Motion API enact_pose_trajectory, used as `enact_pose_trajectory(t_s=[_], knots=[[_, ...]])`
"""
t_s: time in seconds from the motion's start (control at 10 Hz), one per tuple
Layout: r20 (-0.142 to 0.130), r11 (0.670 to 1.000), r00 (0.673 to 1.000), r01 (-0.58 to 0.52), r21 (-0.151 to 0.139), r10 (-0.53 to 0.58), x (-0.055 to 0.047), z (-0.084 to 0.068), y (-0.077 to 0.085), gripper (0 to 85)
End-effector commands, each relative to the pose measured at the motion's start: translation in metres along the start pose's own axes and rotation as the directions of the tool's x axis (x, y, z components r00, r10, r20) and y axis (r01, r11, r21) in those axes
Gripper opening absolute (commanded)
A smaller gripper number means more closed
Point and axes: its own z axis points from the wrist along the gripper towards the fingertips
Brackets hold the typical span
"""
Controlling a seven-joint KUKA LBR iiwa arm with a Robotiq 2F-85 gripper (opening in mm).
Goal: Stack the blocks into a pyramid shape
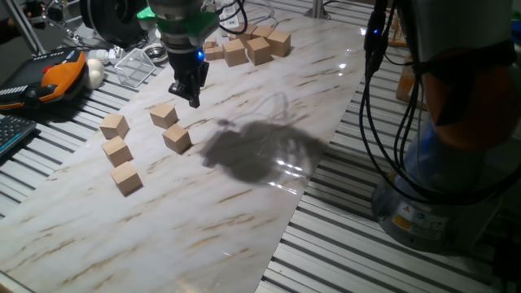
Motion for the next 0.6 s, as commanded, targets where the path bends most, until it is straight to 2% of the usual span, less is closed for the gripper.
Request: enact_pose_trajectory(t_s=[0.0,0.2,0.4,0.5], knots=[[0.004,1.0,1.0,-0.001,0.002,0.001,0.0,-0.0002,0.0021,0.0],[-0.001,1.0,1.0,-0.012,-0.003,0.012,0.0009,-0.0016,0.0048,0.0],[-0.021,1.0,1.0,-0.018,-0.008,0.018,0.0023,-0.0003,0.0073,0.0],[-0.02,1.0,0.999,-0.026,-0.011,0.026,0.0042,0.0014,0.0086,0.0]])
